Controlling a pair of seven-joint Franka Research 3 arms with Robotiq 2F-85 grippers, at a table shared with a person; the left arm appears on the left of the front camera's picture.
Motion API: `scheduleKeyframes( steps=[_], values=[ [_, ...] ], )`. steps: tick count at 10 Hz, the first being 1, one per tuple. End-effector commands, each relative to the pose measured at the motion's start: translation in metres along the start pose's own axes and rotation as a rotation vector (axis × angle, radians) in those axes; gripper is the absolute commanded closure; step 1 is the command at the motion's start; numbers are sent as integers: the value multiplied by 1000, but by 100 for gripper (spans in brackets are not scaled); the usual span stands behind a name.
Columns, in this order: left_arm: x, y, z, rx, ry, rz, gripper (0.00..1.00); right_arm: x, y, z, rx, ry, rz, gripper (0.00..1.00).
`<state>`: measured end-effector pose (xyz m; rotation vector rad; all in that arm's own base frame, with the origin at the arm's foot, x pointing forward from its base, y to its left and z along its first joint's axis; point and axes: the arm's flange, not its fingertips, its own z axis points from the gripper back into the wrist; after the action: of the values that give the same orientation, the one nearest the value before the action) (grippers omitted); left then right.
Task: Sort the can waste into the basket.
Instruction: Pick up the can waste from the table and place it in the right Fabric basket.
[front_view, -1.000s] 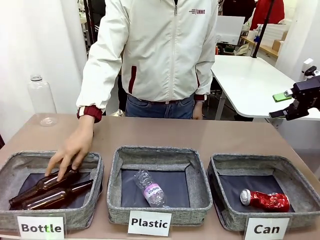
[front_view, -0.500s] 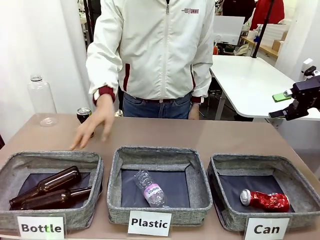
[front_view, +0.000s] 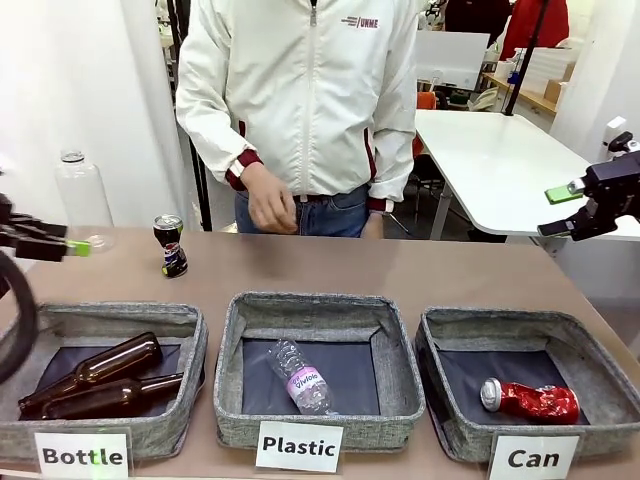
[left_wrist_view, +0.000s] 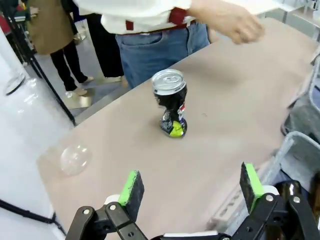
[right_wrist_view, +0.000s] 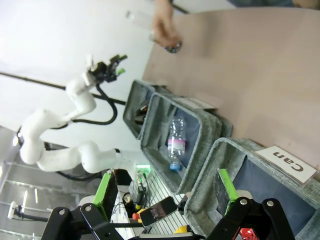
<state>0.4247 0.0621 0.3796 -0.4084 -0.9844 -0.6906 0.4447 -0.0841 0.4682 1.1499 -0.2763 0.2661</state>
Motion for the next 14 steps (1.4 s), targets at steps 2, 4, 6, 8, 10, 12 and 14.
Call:
scheduleKeyframes(
  steps=[2, 4, 6, 8, 10, 12, 14],
  values=[
    [-8, -10, -64, 57, 21, -78, 0, -1, 2, 3, 4, 7, 20, 0],
    [-8, -10, -95, 121, 15, -116, 0, -1, 2, 3, 4, 7, 20, 0],
    [-8, -3, -124, 86, 40, -116, 0, -1, 2, 3, 4, 7, 20, 0],
    [-6, 8, -145, 104, 67, -103, 0, -1, 2, 3, 4, 7, 20, 0],
    [-3, 16, -161, 101, 73, -85, 0, -1, 2, 3, 4, 7, 20, 0],
    [-2, 25, -180, 96, 64, -64, 0, -1, 2, 3, 4, 7, 20, 0],
    [-2, 28, -192, 113, 47, -47, 0, -1, 2, 3, 4, 7, 20, 0]
  ],
)
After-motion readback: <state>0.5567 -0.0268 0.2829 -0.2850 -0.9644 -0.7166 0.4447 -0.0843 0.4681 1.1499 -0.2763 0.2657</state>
